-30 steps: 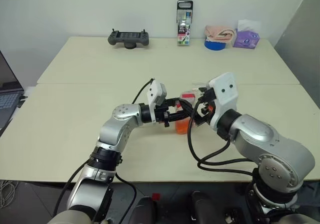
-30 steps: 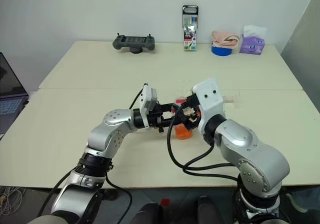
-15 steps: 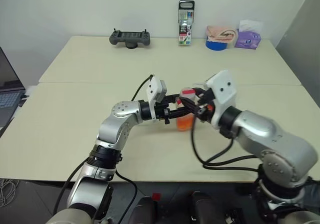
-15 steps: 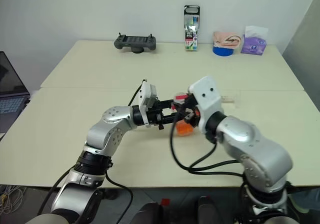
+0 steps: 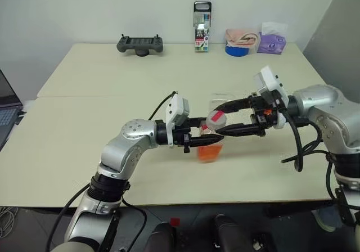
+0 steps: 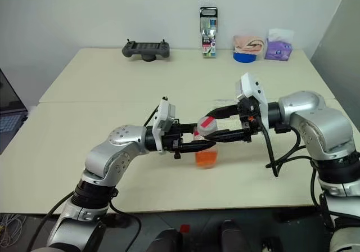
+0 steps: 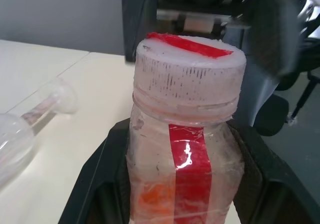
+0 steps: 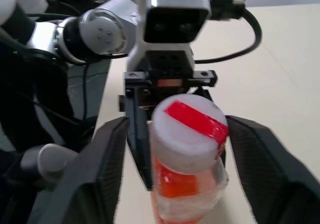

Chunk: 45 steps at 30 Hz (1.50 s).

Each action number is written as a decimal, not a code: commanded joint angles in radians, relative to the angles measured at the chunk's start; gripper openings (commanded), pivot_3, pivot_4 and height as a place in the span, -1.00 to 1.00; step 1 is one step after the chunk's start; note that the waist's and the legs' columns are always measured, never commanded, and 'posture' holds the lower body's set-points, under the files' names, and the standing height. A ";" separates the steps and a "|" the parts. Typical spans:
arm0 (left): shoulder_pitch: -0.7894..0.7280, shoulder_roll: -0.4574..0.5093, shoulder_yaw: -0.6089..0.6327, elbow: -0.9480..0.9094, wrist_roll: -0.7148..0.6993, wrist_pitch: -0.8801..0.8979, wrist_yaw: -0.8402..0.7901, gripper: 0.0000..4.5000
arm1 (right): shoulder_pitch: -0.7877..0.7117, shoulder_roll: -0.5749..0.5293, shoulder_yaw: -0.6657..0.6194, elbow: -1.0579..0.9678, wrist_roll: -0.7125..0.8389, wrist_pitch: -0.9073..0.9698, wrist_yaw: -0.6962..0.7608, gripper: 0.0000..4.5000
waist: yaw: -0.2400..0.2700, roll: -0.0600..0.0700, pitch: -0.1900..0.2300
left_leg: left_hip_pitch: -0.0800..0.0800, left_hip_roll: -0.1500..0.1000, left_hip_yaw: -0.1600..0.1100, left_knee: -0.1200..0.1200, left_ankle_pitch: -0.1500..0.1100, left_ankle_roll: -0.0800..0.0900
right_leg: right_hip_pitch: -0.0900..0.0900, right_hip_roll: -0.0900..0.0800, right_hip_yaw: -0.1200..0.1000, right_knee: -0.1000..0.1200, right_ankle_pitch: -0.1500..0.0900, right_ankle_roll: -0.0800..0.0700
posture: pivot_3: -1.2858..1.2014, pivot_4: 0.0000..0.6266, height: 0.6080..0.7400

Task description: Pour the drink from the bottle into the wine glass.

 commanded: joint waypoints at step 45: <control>-0.153 -0.118 0.014 0.262 0.084 -0.250 -0.063 -0.06 | 0.248 0.541 -0.161 -0.779 -0.063 0.619 -1.411 1.00 | 0.015 0.000 0.000 | -0.005 -0.004 0.000 0.000 0.001 -0.002 | -0.004 -0.005 0.000 0.002 0.002 -0.003 | 0.03 -0.52 1.00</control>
